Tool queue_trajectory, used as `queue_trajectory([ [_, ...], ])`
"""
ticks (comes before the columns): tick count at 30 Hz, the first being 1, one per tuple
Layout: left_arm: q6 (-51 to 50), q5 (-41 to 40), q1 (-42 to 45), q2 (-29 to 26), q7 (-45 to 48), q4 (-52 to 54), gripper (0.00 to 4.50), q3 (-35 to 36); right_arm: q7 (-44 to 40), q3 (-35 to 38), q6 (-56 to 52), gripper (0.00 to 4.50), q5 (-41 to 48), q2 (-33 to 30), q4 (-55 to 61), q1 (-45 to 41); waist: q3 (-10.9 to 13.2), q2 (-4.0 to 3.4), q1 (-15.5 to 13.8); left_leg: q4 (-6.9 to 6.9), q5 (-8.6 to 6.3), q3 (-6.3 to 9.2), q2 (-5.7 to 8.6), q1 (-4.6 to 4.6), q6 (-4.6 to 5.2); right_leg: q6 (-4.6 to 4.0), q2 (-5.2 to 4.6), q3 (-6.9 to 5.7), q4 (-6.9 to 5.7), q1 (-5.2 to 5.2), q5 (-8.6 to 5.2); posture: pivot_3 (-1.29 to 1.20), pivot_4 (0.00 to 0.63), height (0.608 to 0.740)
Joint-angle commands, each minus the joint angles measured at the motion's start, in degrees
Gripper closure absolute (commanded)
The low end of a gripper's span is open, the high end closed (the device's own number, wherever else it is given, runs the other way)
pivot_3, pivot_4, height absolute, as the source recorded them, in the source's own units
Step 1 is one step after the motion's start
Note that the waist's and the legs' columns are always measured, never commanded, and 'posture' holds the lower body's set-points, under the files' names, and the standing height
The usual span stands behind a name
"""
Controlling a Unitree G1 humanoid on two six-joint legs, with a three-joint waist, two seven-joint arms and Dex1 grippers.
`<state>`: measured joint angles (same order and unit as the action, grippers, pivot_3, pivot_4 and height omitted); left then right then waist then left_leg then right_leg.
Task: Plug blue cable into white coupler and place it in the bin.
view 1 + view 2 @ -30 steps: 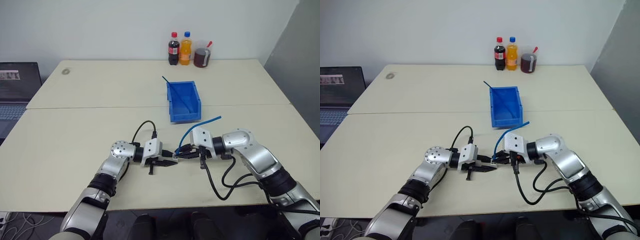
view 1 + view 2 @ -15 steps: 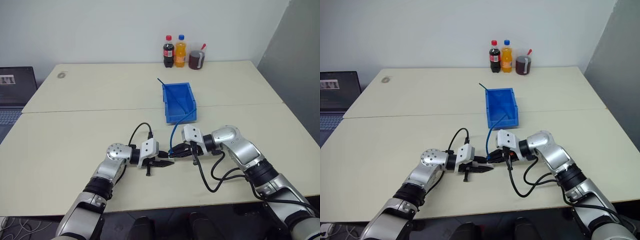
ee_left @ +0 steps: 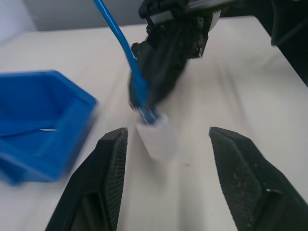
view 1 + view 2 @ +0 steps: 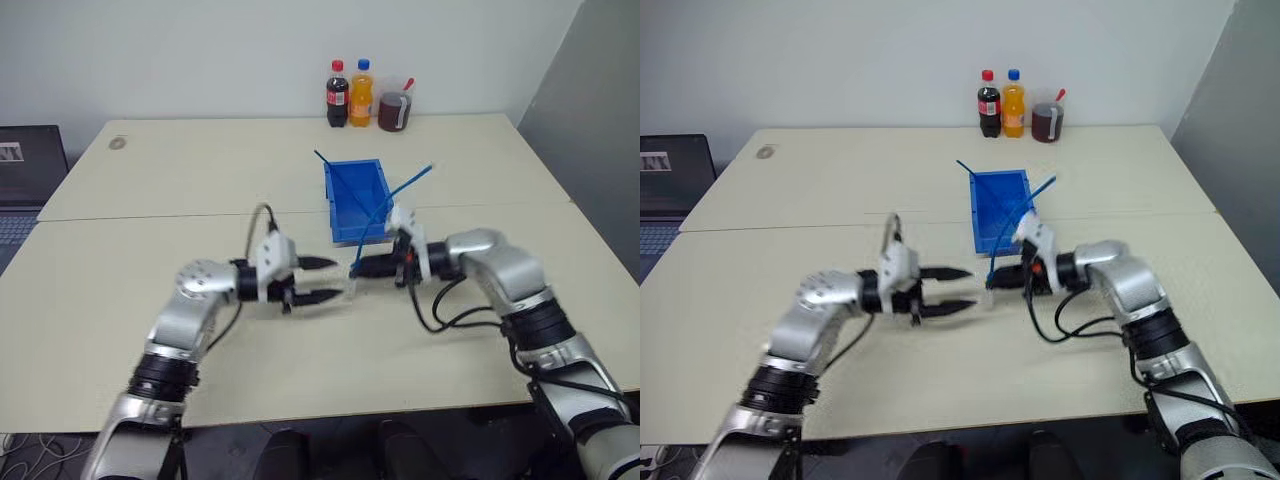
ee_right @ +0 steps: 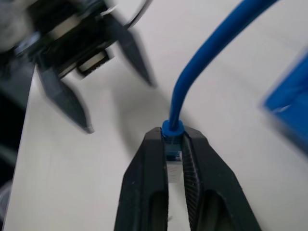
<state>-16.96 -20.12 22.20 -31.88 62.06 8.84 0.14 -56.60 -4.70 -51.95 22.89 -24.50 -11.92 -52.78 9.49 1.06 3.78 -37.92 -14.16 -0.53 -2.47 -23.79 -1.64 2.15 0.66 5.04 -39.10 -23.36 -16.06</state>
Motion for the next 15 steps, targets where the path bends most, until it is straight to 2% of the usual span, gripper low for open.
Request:
queue_trajectory([
  [1, -8.4, -3.8, -2.4, 1.5, -11.0, 10.3, 0.68, 5.2, 6.6, 6.3, 1.8, 4.37, 0.4, 3.1, -15.9, -12.6, 0.0, 0.01, -0.3, 0.04, 0.00, 0.05, -0.04, 0.00, 0.00, 0.00, 0.03, -0.04, 0.04, 0.02, 0.00, 0.00, 0.150, 0.740],
  [4, -11.6, -4.5, -4.3, 4.5, -17.9, 13.9, 0.11, 6.4, 11.5, 8.5, 11.7, 4.37, -2.9, 6.6, -36.9, -22.3, 0.0, 0.03, 0.0, 0.10, -0.02, -0.03, -0.10, 0.01, -0.01, -0.05, 0.14, 0.00, 0.08, -0.03, 0.01, 0.00, 0.150, 0.740],
  [6, -12.4, -3.9, -5.7, 5.7, -20.9, 16.1, 0.02, 5.7, 14.1, 8.5, 18.1, 4.37, -5.6, 8.2, -48.2, -26.5, 0.0, 0.08, 0.0, 0.09, -0.02, -0.04, -0.10, 0.00, -0.01, -0.06, 0.14, 0.03, 0.11, -0.02, 0.02, 0.00, 0.150, 0.740],
  [8, -12.9, -3.7, -6.9, 6.6, -23.3, 18.1, 0.00, 4.9, 16.1, 6.8, 23.7, 3.66, -9.5, 9.4, -55.4, -28.7, 0.0, 0.11, -0.3, 0.10, -0.02, -0.09, -0.08, -0.04, -0.02, -0.06, 0.12, 0.05, 0.16, -0.02, 0.02, 0.00, 0.150, 0.740],
  [10, -13.4, -4.0, -8.2, 7.1, -25.2, 20.0, 0.00, 4.9, 16.6, 7.3, 26.9, 3.19, -10.9, 10.0, -59.5, -30.0, 0.1, 0.20, -0.5, 0.10, -0.03, -0.19, -0.02, -0.08, -0.03, -0.06, 0.04, 0.09, 0.19, -0.05, 0.02, 0.00, 0.150, 0.740],
  [15, -13.2, -4.2, -11.0, 7.2, -28.6, 22.0, 0.00, 6.5, 20.9, 8.3, 30.9, 1.92, -14.4, 10.1, -63.8, -31.9, 0.2, 0.22, -0.5, 0.07, -0.07, -0.35, 0.00, -0.16, -0.11, -0.05, -0.02, 0.24, 0.18, -0.17, 0.02, 0.00, 0.150, 0.740],
])
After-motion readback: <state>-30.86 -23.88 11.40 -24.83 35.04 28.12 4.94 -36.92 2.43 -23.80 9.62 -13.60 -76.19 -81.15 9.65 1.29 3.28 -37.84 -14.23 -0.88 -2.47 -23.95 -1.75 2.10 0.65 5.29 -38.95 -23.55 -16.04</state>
